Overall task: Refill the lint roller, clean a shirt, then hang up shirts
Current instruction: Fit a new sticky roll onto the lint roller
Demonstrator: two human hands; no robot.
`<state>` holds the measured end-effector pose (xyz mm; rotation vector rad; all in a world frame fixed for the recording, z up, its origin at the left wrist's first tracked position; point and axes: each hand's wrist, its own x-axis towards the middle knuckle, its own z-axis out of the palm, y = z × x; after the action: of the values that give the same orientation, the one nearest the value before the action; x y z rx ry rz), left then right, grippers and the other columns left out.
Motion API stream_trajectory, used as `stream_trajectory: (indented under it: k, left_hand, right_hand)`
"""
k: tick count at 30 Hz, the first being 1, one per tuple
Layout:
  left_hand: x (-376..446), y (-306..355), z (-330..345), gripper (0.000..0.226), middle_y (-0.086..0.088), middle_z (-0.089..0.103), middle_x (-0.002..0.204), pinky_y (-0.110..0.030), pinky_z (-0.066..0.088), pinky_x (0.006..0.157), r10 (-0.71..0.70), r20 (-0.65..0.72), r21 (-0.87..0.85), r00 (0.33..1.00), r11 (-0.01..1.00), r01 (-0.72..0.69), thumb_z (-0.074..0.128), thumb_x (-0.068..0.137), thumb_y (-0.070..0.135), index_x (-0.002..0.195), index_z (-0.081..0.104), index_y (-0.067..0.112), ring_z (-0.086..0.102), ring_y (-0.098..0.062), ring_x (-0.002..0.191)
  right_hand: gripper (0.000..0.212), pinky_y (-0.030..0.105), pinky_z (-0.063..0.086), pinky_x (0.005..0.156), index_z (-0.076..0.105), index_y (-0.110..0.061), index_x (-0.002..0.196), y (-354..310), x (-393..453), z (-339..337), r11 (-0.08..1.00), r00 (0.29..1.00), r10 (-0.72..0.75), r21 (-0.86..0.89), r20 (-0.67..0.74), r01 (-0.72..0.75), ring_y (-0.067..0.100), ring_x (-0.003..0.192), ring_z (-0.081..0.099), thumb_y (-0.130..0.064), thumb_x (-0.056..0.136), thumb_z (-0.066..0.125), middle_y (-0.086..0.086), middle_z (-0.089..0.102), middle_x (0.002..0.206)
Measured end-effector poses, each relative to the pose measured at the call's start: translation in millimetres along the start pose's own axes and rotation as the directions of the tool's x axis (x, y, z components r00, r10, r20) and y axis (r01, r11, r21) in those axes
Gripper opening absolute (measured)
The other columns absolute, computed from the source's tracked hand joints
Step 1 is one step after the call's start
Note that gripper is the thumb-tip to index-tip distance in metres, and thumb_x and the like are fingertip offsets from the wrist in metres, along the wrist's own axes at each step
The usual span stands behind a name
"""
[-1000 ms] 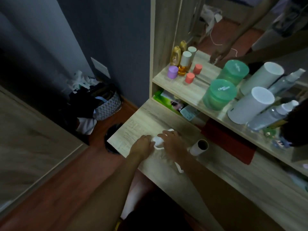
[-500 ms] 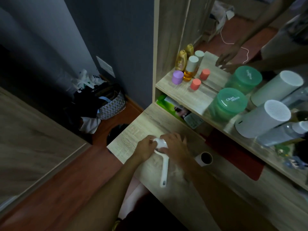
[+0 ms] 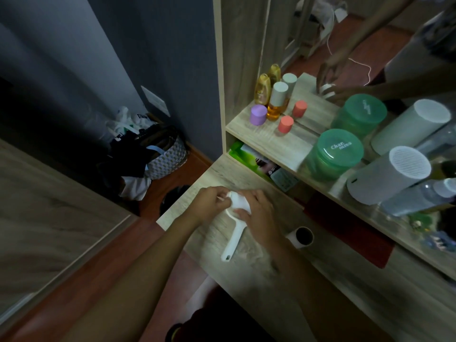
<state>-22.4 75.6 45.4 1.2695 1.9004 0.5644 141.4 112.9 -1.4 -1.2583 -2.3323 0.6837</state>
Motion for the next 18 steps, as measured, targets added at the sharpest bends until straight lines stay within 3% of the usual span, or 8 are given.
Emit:
stream_trajectory:
  k: [3, 7, 10, 13, 16, 18]
  left_hand:
    - [4, 4, 0, 0.049, -0.009, 0.073, 0.091, -0.026, 0.047, 0.069, 0.029, -0.004, 0.131, 1.000, 0.991, -0.028, 0.052, 0.067, 0.036, 0.102, 0.070, 0.007, 0.067, -0.022, 0.083]
    - [9, 10, 1, 0.042, -0.018, 0.068, 0.090, -0.031, 0.044, 0.066, 0.046, 0.010, 0.276, 0.999, 0.960, -0.047, 0.052, 0.073, 0.029, 0.101, 0.063, -0.001, 0.063, -0.033, 0.084]
    - [14, 13, -1, 0.028, -0.020, 0.063, 0.098, -0.026, 0.033, 0.064, 0.055, 0.024, 0.283, 0.998, 0.957, -0.060, 0.056, 0.083, 0.010, 0.107, 0.057, -0.003, 0.060, -0.034, 0.090]
    - [15, 14, -1, 0.033, -0.017, 0.054, 0.108, -0.025, 0.031, 0.066, 0.030, 0.045, 0.246, 0.999, 0.968, -0.040, 0.053, 0.087, 0.010, 0.117, 0.047, 0.000, 0.057, -0.030, 0.091]
    - [15, 14, -1, 0.033, -0.013, 0.050, 0.106, -0.028, 0.034, 0.066, 0.008, 0.059, 0.236, 0.998, 0.972, -0.022, 0.053, 0.087, 0.012, 0.117, 0.044, 0.003, 0.053, -0.024, 0.083]
    - [18, 12, -1, 0.033, -0.015, 0.053, 0.107, -0.030, 0.036, 0.065, 0.004, 0.060, 0.244, 0.998, 0.970, -0.018, 0.053, 0.084, 0.009, 0.115, 0.044, 0.004, 0.056, -0.027, 0.083]
  right_hand:
    - [0.047, 0.030, 0.043, 0.076, 0.062, -0.018, 0.119, -2, 2, -3, 0.997, 1.000, -0.010, -0.080, 0.019, 0.011, 0.021, 0.092, 0.061, -0.033, 0.077, 0.077, 0.005, 0.063, 0.107]
    - [0.051, 0.038, 0.047, 0.088, 0.050, -0.027, 0.128, 0, 5, -4, 0.986, 0.993, 0.003, -0.168, 0.118, 0.017, 0.019, 0.107, 0.059, -0.047, 0.083, 0.065, -0.001, 0.061, 0.121]
    - [0.053, 0.040, 0.044, 0.096, 0.043, -0.030, 0.134, -2, 10, -10, 0.985, 0.987, 0.001, -0.173, 0.159, 0.027, 0.021, 0.117, 0.056, -0.049, 0.087, 0.058, -0.003, 0.059, 0.130]
    - [0.056, 0.045, 0.038, 0.099, 0.031, -0.037, 0.143, -8, 16, -16, 0.986, 0.978, 0.034, -0.164, 0.208, 0.001, 0.024, 0.125, 0.047, -0.045, 0.092, 0.052, -0.003, 0.050, 0.140]
    - [0.059, 0.042, 0.043, 0.094, 0.019, -0.039, 0.147, -9, 19, -19, 0.992, 0.963, 0.034, -0.122, 0.268, -0.001, 0.026, 0.122, 0.051, -0.043, 0.095, 0.046, 0.005, 0.051, 0.138]
    - [0.059, 0.039, 0.047, 0.088, 0.016, -0.038, 0.149, -11, 19, -20, 0.995, 0.953, 0.049, -0.096, 0.299, -0.020, 0.027, 0.116, 0.057, -0.043, 0.096, 0.043, 0.008, 0.055, 0.133]
